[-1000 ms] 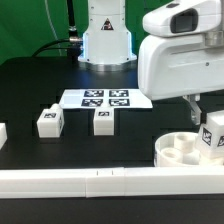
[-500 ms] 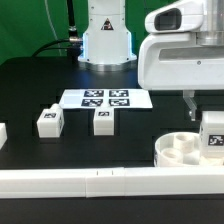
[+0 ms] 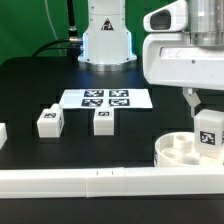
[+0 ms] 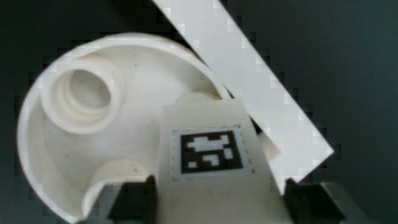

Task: Assemble stool

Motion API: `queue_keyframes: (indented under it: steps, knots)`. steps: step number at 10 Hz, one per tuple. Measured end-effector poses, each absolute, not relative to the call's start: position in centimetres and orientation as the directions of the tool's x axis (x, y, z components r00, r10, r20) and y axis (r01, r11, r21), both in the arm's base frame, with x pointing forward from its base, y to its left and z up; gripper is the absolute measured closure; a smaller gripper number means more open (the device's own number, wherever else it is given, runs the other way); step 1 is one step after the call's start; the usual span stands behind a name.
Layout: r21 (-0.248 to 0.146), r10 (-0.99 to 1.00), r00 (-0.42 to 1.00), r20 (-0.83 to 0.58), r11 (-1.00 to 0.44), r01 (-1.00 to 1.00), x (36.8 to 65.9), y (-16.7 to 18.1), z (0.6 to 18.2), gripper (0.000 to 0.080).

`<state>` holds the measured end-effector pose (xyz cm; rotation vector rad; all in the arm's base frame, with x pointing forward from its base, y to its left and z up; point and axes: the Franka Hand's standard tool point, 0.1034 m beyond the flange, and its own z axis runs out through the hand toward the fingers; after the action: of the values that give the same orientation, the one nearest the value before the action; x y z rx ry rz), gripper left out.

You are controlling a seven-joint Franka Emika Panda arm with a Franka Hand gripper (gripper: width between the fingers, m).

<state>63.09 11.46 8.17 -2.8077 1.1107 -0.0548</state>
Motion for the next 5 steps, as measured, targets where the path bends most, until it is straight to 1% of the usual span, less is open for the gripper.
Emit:
queue_keyframes:
  steps: [2,5]
  knots:
    - [-0.132,-0.769,0.638,-0.04,-0.628,-0.767,63.06,11.55,8.16,0.0459]
    - [-0.138,-0.903,0.417,-0.104,-0.402,-0.905,63.01,11.84,8.13,0.0459]
